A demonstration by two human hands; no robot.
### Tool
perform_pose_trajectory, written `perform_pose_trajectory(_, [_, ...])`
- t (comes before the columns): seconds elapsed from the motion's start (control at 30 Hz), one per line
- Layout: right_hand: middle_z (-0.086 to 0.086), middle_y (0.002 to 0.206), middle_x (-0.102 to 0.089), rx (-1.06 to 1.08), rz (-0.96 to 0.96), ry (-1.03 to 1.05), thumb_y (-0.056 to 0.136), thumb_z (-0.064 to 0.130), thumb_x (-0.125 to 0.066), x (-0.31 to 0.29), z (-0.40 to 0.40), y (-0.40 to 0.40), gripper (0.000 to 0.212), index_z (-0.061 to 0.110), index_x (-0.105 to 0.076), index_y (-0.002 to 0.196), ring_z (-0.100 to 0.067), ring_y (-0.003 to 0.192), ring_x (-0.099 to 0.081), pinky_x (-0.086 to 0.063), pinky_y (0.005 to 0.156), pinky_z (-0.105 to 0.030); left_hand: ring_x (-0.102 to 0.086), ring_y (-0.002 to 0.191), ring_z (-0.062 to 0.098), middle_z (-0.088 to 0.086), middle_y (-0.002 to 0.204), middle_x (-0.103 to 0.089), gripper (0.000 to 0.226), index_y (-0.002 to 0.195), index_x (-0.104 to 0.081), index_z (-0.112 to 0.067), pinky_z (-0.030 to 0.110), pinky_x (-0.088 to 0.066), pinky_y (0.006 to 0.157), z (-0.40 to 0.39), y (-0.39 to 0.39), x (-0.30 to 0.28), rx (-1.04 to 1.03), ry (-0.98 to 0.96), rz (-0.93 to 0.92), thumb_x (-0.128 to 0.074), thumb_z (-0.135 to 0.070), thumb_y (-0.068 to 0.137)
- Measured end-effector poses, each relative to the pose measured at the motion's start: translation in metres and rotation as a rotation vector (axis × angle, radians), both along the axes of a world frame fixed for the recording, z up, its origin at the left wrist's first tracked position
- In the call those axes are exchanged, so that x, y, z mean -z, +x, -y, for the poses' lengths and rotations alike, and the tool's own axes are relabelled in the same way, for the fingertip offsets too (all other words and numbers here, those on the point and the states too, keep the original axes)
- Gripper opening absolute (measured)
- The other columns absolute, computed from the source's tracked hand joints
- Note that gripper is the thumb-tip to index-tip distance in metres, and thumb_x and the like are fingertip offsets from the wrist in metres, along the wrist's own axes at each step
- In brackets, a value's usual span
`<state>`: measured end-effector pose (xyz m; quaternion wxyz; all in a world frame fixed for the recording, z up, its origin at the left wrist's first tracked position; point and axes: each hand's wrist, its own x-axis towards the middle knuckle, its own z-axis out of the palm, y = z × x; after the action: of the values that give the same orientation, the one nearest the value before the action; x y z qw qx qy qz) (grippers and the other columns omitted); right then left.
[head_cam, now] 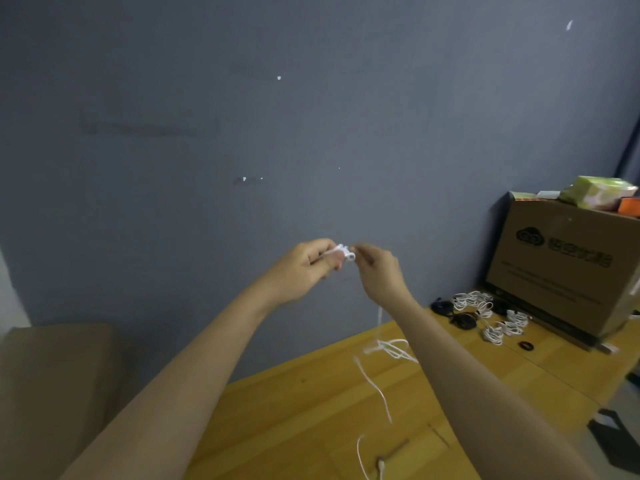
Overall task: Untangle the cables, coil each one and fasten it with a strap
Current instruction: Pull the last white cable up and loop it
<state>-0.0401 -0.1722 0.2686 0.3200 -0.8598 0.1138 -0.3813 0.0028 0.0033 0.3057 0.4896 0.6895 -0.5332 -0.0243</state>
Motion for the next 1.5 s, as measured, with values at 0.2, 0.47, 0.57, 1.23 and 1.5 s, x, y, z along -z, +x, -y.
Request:
perform_pose_trajectory(0.2, [-0.001,0.077,-0.061,-0.312,-0.353,-0.362,0.098,0.038,-0.047,0.065,-0.044,-0.019,0.036,0.011,-0.066,0.084,-0.02,0.073,-0.055,-0.04,0.064,-0.034,-0.022,0.039,0.001,-0.014,0.043,-0.029,0.034,0.072,-0.042,-0.015,0.015,-0.023,0.043,0.001,0.018,0.008,-0.194,-0.281,-0.444,-0.034,-0.017,0.105])
perform_pose_trajectory(0.47, [0.012,0.046,-0.042,-0.362,0.094,-0.096,0.092,0.043,-0.044,0.042,-0.046,-0.051,0.033,0.026,-0.059,0.068,-0.001,0.041,-0.035,-0.024,0.046,-0.015,-0.038,0.051,0.011,-0.002,0.061,-0.046,0.026,0.083,-0.044,-0.014,0.016,-0.03,0.045,-0.017,0.048,0.049,-0.532,-0.026,-0.162,-0.034,-0.025,0.103])
perform_pose_trajectory(0.57, [0.009,0.05,-0.033,-0.053,0.361,-0.139,0.097,0.033,-0.044,0.015,-0.023,-0.04,0.037,0.007,-0.062,0.077,-0.002,0.047,-0.034,-0.024,0.047,-0.012,-0.038,0.048,0.008,-0.005,0.059,-0.045,0.03,0.078,-0.046,-0.017,0.015,-0.03,0.045,-0.026,0.041,0.051,-0.462,0.035,-0.126,-0.036,-0.028,0.104])
perform_pose_trajectory(1.23, [-0.001,0.079,-0.067,-0.162,-0.063,-0.507,0.094,0.036,-0.052,0.083,-0.029,-0.04,0.026,0.016,-0.067,0.089,-0.02,0.071,-0.06,-0.043,0.055,-0.029,-0.059,0.075,0.019,-0.002,0.082,-0.062,0.048,0.098,-0.046,-0.017,0.033,-0.04,0.067,-0.024,0.021,0.089,-0.239,0.623,0.147,-0.023,-0.059,0.094])
perform_pose_trajectory(1.5, [0.001,0.079,-0.059,-0.291,-0.636,-0.131,0.1,0.024,-0.045,0.125,-0.036,-0.02,0.02,0.021,-0.061,0.113,-0.024,0.078,-0.057,-0.04,0.066,-0.029,-0.033,0.033,0.008,-0.003,0.045,-0.036,0.039,0.07,-0.039,-0.011,0.016,-0.03,0.041,-0.009,-0.001,0.063,0.075,-0.085,-0.567,-0.031,-0.031,0.102])
